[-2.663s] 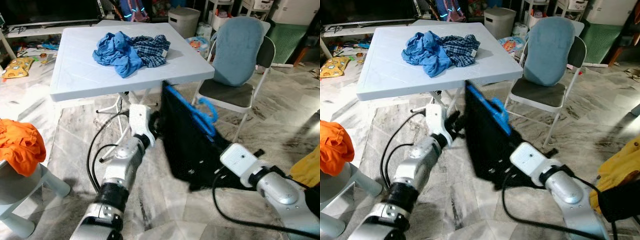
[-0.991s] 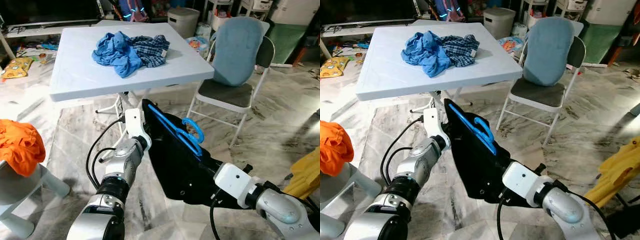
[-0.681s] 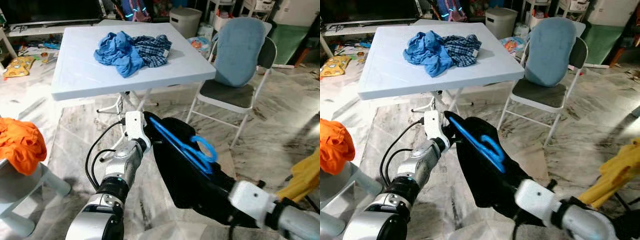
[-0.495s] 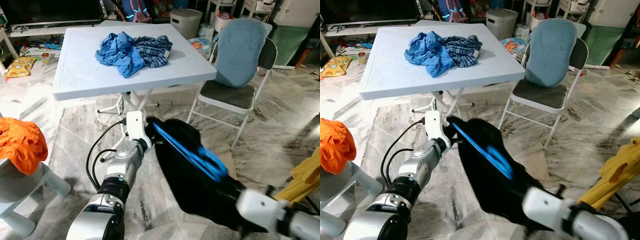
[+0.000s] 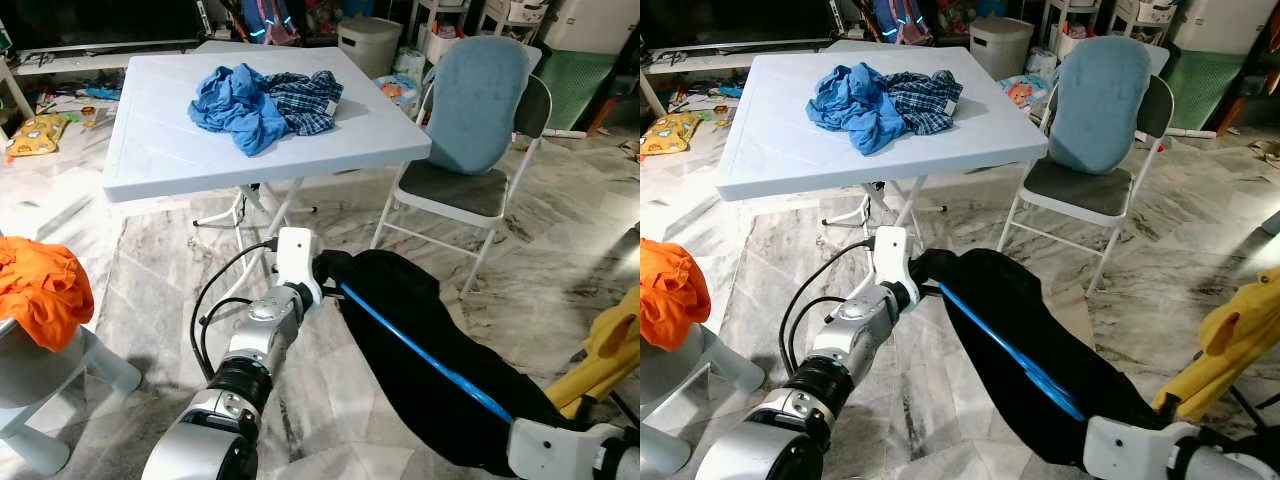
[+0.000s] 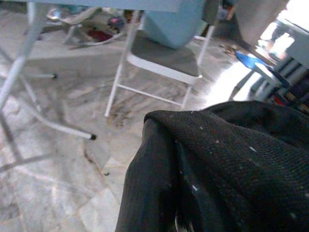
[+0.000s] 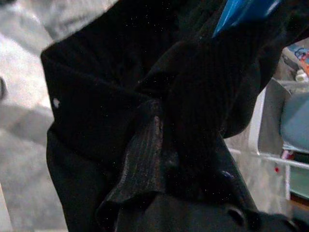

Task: Hang hanger

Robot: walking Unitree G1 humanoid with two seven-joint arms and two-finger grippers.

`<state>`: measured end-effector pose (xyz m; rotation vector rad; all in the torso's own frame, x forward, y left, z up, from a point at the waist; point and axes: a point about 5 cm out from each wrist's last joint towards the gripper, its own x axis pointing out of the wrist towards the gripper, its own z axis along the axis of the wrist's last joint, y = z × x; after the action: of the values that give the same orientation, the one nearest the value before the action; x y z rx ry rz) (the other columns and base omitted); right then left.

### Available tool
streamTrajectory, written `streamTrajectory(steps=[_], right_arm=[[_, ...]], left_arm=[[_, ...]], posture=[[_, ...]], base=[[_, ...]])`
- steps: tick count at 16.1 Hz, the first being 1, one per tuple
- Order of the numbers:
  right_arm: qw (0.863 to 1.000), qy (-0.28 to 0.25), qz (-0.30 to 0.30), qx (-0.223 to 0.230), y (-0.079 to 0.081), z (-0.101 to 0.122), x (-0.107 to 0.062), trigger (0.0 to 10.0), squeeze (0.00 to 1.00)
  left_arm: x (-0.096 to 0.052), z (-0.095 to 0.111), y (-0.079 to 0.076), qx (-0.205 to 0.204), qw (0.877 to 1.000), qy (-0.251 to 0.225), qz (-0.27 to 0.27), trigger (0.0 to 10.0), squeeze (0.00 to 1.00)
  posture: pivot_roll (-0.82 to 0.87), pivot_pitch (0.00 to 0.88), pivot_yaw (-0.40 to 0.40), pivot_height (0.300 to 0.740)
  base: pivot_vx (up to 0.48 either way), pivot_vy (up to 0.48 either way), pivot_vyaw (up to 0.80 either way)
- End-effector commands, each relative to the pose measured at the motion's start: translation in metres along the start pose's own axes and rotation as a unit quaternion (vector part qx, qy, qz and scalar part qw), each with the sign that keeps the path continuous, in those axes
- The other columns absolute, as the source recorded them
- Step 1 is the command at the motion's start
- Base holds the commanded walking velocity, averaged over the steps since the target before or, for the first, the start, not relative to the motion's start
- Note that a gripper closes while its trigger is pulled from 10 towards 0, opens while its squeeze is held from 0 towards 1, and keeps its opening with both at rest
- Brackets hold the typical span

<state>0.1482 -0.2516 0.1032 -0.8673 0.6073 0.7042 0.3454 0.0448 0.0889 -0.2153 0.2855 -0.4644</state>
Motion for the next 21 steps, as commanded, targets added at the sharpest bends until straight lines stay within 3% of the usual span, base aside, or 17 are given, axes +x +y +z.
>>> streamTrajectory(steps=[1,3,5,8,10,13,15,17,19,20,21], right_arm=[[0.988,0.15,0.039,0.002,0.012,-0.054,-0.013,10.0,0.0],[0.984,0.17,0.045,-0.008,0.013,-0.061,-0.015,10.0,0.0],[0.98,0.194,0.035,-0.023,0.011,-0.069,-0.016,10.0,0.0],[0.982,0.183,-0.036,-0.035,-0.007,-0.061,-0.002,10.0,0.0],[0.981,0.17,-0.084,-0.026,-0.018,-0.056,0.004,10.0,0.0],[0.974,0.144,-0.17,-0.031,-0.043,-0.045,0.017,10.0,0.0],[0.979,0.129,-0.147,-0.047,-0.04,-0.043,0.022,10.0,0.0],[0.986,0.131,-0.095,-0.042,-0.026,-0.054,0.009,10.0,0.0],[0.991,0.117,-0.066,-0.016,-0.017,-0.062,-0.009,10.0,0.0],[0.995,0.085,-0.044,0.001,-0.01,-0.06,-0.018,10.0,0.0],[0.998,0.033,-0.032,0.048,-0.008,-0.05,-0.033,10.0,0.0]], left_arm=[[-0.006,0.039,0.025,0.009,0.995,-0.085,0.043,0.0,0.0],[-0.005,0.039,0.022,0.008,0.996,-0.084,0.033,0.0,0.0],[-0.003,0.034,0.01,0.015,0.998,-0.063,-0.012,0.0,0.0],[-0.006,0.0,-0.009,0.08,0.992,0.038,-0.095,0.0,0.0],[-0.012,-0.016,-0.015,0.139,0.977,0.083,-0.135,0.0,0.0],[-0.021,-0.01,-0.02,0.171,0.97,0.049,-0.164,0.0,0.0],[-0.02,0.0,-0.016,0.147,0.976,0.031,-0.156,0.0,0.0],[-0.016,0.007,0.005,0.127,0.986,0.037,-0.102,0.0,0.0],[-0.018,0.007,0.017,0.143,0.986,0.046,-0.076,0.0,0.0],[-0.019,0.005,0.022,0.146,0.986,0.052,-0.059,0.0,0.0],[-0.018,0.001,0.022,0.144,0.986,0.063,-0.057,0.0,0.0]], posture=[[-0.02,0.0,-0.04,0.74],[-0.02,0.0,-0.041,0.74],[-0.02,0.0,-0.041,0.74],[-0.02,0.0,-0.039,0.74],[-0.02,0.0,-0.039,0.74],[-0.01,0.0,-0.041,0.74],[0.0,0.0,-0.048,0.74],[0.0,0.0,-0.055,0.74],[-0.01,0.0,-0.05,0.74],[-0.02,0.0,-0.044,0.74],[-0.02,0.0,-0.04,0.74]], base=[[0.0,0.0,0.0],[0.0,0.0,0.0],[0.0,0.0,0.0],[0.0,0.0,0.0],[0.0,0.0,0.0],[0.0,0.0,0.0],[0.0,0.0,0.0],[0.0,0.0,0.0],[0.0,0.0,0.0],[0.0,0.0,0.0],[0.0,0.0,0.0]])
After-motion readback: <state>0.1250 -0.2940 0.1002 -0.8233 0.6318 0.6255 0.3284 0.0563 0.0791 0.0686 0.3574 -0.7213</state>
